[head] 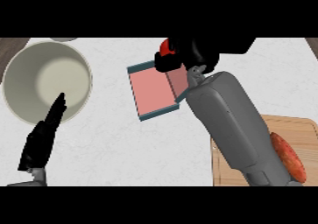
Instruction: Pick the tomato from the cutting board and place it in the cardboard box
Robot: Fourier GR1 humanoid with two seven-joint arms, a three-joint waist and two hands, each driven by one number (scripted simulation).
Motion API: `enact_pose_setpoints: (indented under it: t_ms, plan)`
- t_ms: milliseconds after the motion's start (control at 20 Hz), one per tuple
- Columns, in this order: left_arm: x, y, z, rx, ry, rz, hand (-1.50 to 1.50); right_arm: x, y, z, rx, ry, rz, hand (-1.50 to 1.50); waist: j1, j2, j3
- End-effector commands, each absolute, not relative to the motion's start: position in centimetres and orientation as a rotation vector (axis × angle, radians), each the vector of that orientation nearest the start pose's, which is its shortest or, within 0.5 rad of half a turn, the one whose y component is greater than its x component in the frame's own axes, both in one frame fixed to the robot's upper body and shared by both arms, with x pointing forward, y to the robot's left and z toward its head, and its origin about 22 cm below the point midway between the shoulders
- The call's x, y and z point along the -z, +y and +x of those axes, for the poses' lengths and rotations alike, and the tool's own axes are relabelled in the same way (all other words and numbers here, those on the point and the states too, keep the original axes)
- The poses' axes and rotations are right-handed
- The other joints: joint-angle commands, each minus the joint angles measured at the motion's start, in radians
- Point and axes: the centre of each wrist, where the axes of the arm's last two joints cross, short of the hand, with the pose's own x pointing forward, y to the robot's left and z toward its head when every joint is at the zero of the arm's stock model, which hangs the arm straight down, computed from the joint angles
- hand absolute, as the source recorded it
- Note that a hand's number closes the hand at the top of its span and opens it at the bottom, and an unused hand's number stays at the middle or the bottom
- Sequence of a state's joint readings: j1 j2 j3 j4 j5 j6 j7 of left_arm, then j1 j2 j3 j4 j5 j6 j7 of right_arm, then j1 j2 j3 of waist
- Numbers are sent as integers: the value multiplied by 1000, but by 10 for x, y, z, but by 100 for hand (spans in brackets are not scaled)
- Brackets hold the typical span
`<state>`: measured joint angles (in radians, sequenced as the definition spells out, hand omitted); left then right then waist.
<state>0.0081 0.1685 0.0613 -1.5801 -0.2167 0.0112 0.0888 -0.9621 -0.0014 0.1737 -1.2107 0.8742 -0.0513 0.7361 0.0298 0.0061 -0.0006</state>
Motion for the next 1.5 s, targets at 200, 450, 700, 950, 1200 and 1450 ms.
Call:
enact_pose_setpoints:
  t_ms: [200,450,700,950,1200,1450]
  plan:
    - [-17,269,249,220,-1473,371,0,-153,-45,420,-694,-1365,-876,150,17,6,0]
    - [-20,268,263,256,-1472,369,0,-127,-49,430,-601,-1318,-829,-150,27,11,0]
    - [-11,261,256,261,-1473,364,0,-111,-55,434,-533,-1390,-785,-150,28,12,0]
    - [-9,278,250,257,-1473,330,0,-129,-57,437,-217,-1545,-776,-150,34,12,1]
    - [-19,296,259,224,-1455,364,0,-141,-69,436,19,-1632,-677,-150,-6,1,1]
    - [-7,296,237,207,-1465,379,0,-140,-123,440,238,-1687,-634,-150,-17,-3,2]
